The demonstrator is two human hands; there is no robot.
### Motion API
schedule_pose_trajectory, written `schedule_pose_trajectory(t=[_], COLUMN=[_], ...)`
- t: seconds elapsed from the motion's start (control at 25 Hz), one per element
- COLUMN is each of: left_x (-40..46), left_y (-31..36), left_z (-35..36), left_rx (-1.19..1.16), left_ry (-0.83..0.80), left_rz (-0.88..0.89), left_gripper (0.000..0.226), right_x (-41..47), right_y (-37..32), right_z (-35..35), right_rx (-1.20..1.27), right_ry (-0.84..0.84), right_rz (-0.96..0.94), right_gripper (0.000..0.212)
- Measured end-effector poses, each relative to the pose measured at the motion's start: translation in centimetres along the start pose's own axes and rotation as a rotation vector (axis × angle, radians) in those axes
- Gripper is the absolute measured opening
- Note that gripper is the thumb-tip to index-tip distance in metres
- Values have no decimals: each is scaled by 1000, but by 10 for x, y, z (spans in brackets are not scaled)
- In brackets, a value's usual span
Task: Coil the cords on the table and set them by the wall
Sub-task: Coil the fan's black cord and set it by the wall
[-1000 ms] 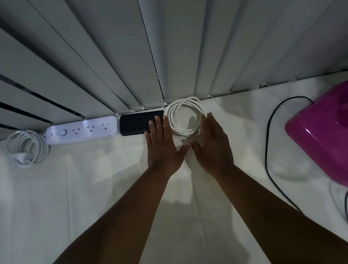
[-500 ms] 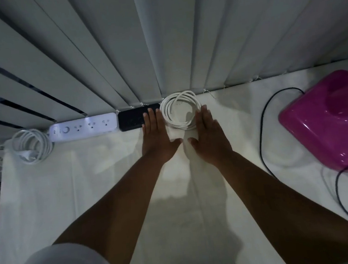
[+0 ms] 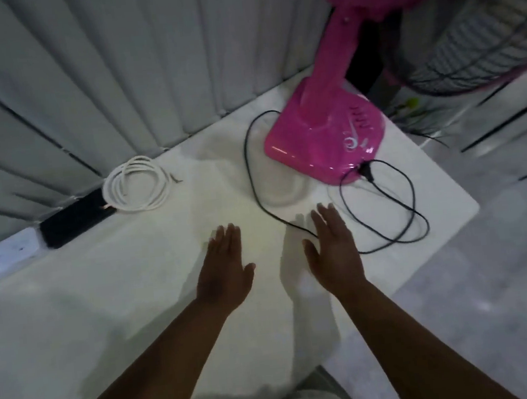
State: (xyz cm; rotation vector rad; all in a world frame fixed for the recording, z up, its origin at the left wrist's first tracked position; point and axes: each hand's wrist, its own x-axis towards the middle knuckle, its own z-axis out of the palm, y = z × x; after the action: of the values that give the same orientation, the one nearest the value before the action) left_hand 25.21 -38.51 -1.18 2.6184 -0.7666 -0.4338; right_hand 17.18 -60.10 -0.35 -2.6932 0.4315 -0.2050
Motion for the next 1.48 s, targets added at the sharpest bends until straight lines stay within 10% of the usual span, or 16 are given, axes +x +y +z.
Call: schedule_pose_trajectory(t=[0.36, 0.64, 0.92, 1.08, 1.28, 1.48], left_x=[43, 19, -20, -30, -38, -50], left_y=[113, 93, 39, 32, 38, 60], left_z=[53, 35, 17, 11, 16, 25], left_rx=[266, 265, 267, 206, 108, 289], left_ry=[-265, -160, -131, -101, -118, -171], left_rz=[311, 381, 385, 344, 224, 466], left_gripper=[63, 1, 7, 6, 26, 24], right_x=[-33, -70, -102, -89, -88, -83], right_y=[110, 85, 46, 70, 101, 98], right_z=[-47, -34, -12, -33, -42, -48], right_rx=[-313, -282, -158, -215, -213, 183], right_ry=[-157, -205, -236, -97, -321, -509], right_rz=[257, 129, -113, 50, 329, 473], right_gripper=[27, 8, 5, 7, 26, 8])
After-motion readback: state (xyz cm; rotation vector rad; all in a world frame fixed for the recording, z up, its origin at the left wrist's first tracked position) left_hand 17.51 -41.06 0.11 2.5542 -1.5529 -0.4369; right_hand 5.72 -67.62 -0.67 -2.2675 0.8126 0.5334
